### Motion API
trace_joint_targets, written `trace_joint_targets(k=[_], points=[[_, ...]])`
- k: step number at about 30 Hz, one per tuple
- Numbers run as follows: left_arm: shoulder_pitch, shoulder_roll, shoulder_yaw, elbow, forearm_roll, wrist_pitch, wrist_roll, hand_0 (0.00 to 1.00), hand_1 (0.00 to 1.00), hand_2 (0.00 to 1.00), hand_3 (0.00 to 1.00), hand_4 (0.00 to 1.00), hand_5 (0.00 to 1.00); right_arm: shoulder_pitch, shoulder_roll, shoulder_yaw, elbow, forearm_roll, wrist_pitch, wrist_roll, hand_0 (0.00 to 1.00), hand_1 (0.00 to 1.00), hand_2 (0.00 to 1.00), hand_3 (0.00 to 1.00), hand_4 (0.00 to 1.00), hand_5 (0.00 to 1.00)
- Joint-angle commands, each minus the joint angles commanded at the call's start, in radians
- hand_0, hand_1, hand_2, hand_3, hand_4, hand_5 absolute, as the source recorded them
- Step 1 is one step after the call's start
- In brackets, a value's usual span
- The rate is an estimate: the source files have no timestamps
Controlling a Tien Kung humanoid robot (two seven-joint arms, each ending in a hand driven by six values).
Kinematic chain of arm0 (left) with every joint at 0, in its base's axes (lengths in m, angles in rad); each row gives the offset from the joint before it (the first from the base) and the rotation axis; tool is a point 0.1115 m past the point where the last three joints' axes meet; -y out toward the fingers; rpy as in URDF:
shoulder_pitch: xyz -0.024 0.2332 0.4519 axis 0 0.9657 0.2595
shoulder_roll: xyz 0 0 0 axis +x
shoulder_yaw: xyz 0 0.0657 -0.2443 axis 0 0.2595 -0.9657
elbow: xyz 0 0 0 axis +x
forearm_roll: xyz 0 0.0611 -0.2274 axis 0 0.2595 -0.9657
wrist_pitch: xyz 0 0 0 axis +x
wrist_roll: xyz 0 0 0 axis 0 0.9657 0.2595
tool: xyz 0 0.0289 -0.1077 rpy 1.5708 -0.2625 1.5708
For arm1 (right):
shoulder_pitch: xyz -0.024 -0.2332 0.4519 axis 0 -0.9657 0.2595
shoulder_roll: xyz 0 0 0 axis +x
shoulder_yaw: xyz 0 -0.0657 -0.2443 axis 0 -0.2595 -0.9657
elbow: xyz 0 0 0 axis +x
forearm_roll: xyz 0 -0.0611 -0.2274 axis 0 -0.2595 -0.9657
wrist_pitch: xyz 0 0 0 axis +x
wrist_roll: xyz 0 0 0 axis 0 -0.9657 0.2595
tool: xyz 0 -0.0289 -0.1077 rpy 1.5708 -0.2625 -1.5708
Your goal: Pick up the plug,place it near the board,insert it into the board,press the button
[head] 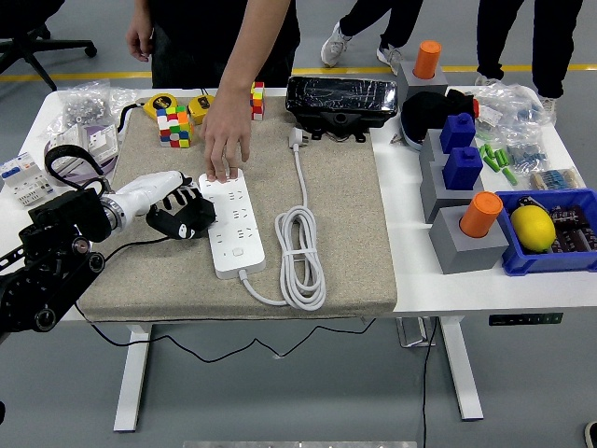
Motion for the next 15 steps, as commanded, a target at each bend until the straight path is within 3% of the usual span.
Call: trace_joint_targets(k=[15], points=[[0.001, 0.009, 0.009, -0.017, -0.007, -0.009, 0.002, 0.539, 0.684, 0.668, 0.661, 0.985, 0.115, 0.001, -0.003, 0.0, 0.0, 0.001, -0.004, -0.001, 0.769, 0.753, 0.749, 0.771, 0.998, 0.998]])
